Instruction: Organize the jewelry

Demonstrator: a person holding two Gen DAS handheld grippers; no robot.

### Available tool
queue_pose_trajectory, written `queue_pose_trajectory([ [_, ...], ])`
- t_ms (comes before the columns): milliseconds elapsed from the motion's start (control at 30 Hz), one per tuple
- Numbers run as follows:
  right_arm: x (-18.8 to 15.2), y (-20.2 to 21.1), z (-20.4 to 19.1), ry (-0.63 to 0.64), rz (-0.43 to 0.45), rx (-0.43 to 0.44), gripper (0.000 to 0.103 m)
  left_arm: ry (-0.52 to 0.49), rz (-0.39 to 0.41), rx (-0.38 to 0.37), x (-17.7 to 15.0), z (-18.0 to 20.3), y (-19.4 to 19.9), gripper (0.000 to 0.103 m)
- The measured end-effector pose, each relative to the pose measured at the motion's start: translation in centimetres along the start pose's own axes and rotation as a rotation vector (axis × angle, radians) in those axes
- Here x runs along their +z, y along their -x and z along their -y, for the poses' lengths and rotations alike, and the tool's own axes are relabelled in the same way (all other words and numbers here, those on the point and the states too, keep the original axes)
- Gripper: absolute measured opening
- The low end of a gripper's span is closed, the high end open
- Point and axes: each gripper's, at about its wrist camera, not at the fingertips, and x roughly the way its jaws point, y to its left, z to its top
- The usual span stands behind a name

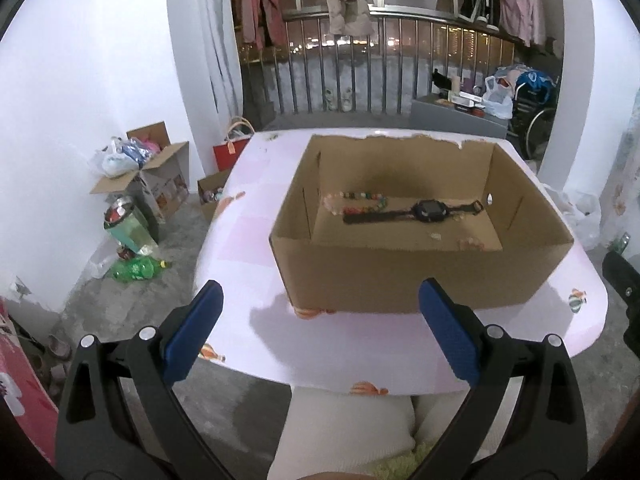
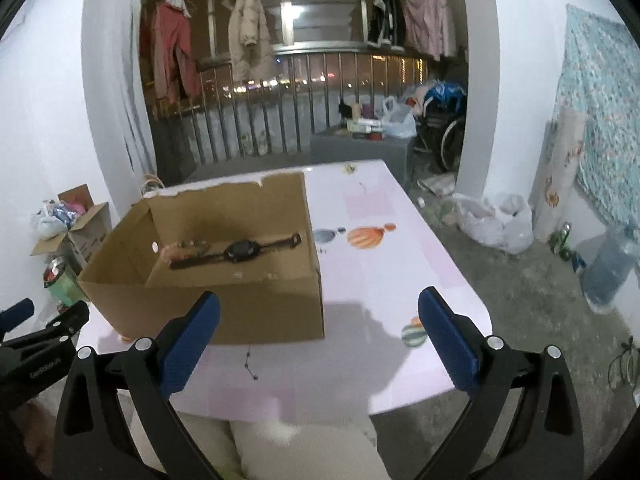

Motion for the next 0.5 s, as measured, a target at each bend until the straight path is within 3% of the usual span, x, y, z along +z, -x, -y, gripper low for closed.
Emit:
queue_pose_trajectory([
  [167,0.7,0.1,-1.2,0.051,0.037,0.026,0.097,0.007,-0.011,0.006,0.7,0.3,-0.1,0.095],
  [500,0.4,-2.2,-1.0,0.019,-0.093,0.030,0.097,0.029,-0.141,-0.041,-0.5,-0.1,-2.0,0.095],
])
